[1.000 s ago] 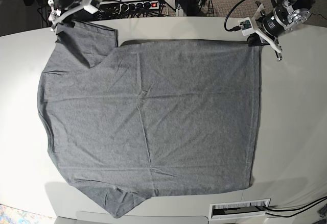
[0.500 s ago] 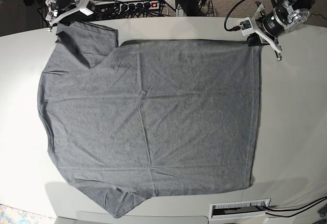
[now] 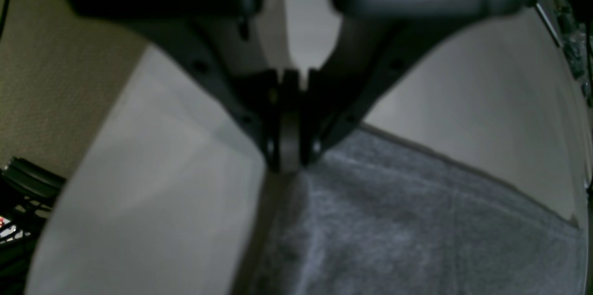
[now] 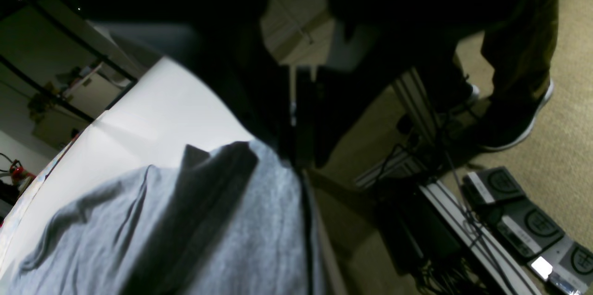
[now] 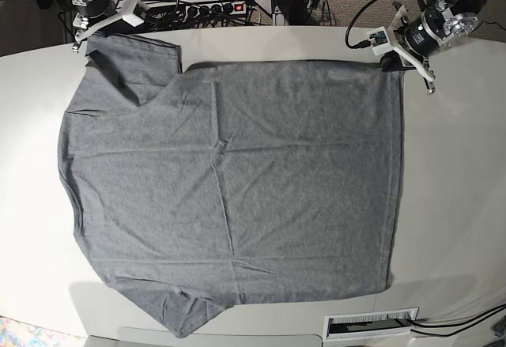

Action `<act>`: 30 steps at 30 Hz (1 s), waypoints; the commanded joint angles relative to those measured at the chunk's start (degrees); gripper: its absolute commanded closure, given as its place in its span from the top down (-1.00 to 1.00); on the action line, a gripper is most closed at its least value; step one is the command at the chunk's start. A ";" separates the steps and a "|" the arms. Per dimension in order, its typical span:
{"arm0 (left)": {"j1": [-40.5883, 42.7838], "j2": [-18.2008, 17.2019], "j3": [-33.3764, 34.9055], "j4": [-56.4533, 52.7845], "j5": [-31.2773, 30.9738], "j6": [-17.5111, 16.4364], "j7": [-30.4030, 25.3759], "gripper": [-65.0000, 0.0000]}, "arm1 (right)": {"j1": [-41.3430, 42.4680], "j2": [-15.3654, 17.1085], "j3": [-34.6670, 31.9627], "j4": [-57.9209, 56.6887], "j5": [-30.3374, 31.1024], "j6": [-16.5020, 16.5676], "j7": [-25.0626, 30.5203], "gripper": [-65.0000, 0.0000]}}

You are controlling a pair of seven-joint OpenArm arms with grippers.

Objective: Fold the T-shirt properly
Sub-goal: 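Tighten the grip on both shoulder corners, then lift the shirt by both shoulders with both grippers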

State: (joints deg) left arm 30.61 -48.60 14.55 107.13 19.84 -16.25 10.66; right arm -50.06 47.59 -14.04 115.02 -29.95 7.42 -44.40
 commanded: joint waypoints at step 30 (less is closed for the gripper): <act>22.16 -12.02 0.33 4.90 22.49 14.88 8.59 -1.00 | -20.68 0.70 0.31 16.50 -19.56 -6.67 -6.99 -1.00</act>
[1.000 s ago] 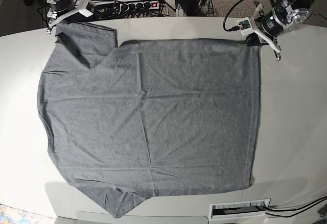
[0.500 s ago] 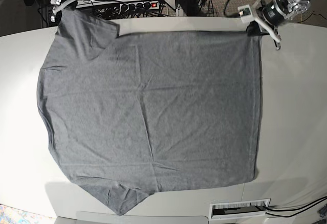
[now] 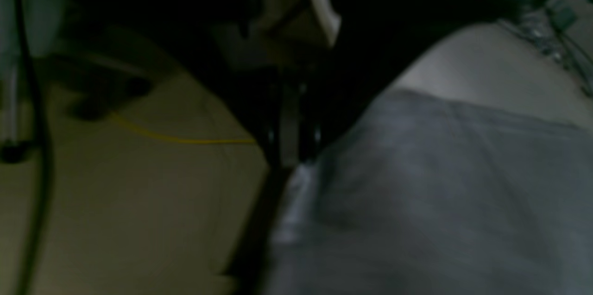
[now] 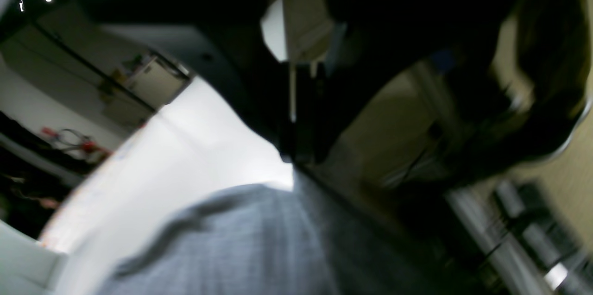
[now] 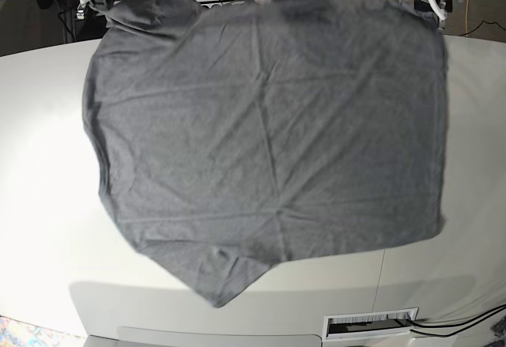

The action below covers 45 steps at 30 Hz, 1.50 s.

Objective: Fold the T-shirt properly
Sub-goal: 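Lift the shirt by both shoulders with both grippers, then drag the shoulders across the shirt toward the hem with both grippers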

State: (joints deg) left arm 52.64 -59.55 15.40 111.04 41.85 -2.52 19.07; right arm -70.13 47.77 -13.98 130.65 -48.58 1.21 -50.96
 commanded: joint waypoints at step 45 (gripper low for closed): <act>-25.35 2.10 -0.57 -9.14 -7.17 15.08 -1.03 -1.00 | 32.79 0.50 17.42 -10.29 20.83 -4.02 12.48 -1.00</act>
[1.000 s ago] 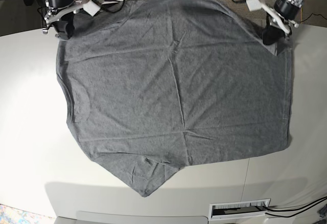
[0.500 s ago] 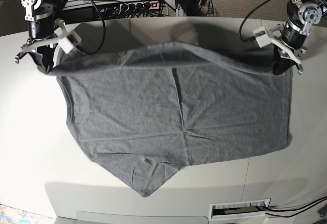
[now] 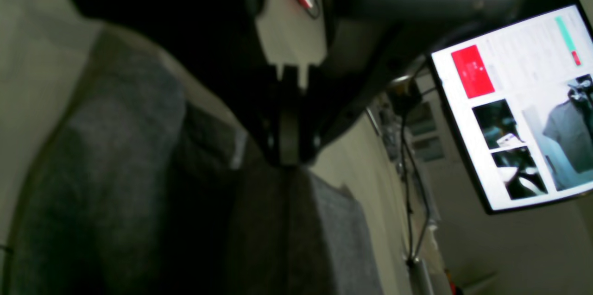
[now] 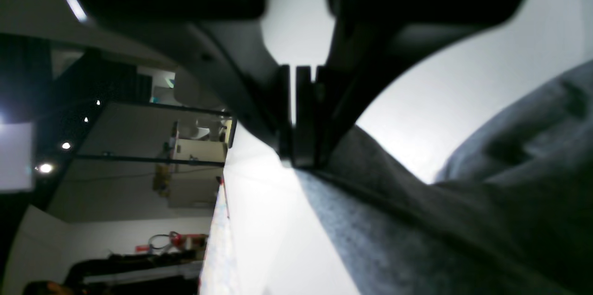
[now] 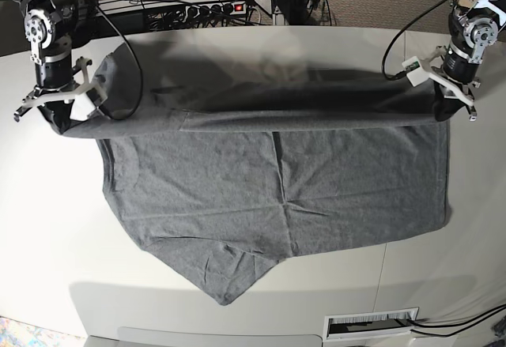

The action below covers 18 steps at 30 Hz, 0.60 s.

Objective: Fold the T-shirt properly
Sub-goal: 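Drag the shoulders across the shirt toward the hem with both grippers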

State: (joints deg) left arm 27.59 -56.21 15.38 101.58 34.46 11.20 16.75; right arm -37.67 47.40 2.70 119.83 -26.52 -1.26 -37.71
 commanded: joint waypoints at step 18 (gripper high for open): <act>-3.96 0.63 -0.55 -1.36 -0.26 1.92 1.49 -1.00 | 13.90 -4.39 -12.13 -3.13 2.95 -1.49 0.37 -1.00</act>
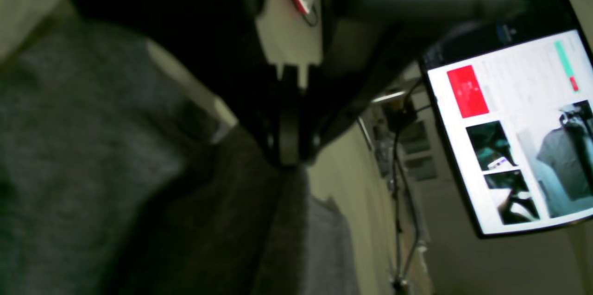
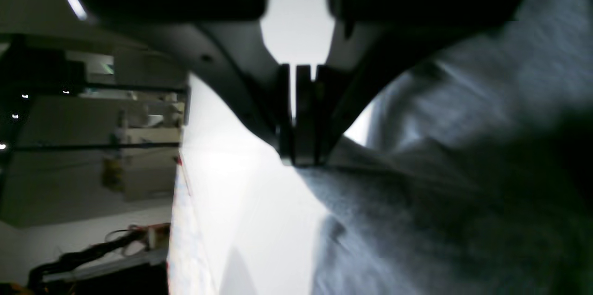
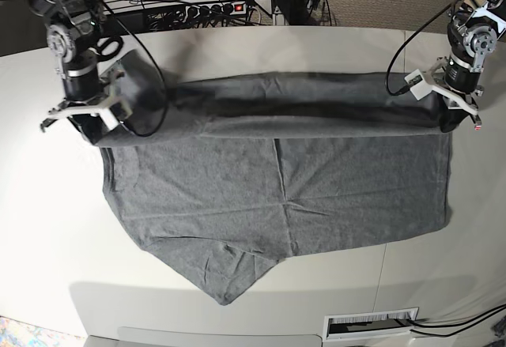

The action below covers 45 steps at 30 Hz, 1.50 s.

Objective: Fold the T-shirt properly
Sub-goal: 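Drag the shoulders across the shirt toward the hem with both grippers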

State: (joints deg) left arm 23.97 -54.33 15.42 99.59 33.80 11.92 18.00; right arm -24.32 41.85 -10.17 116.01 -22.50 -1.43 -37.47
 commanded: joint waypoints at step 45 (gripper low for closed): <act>-8.26 -1.25 -0.59 -10.95 -4.13 1.81 -2.45 -1.00 | 21.81 -6.12 -2.64 -15.63 0.17 -1.42 0.81 -1.00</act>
State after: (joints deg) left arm 16.14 -54.11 15.64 88.51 29.43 12.21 13.52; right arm -3.62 34.39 -13.63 99.74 -20.91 -1.15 -36.29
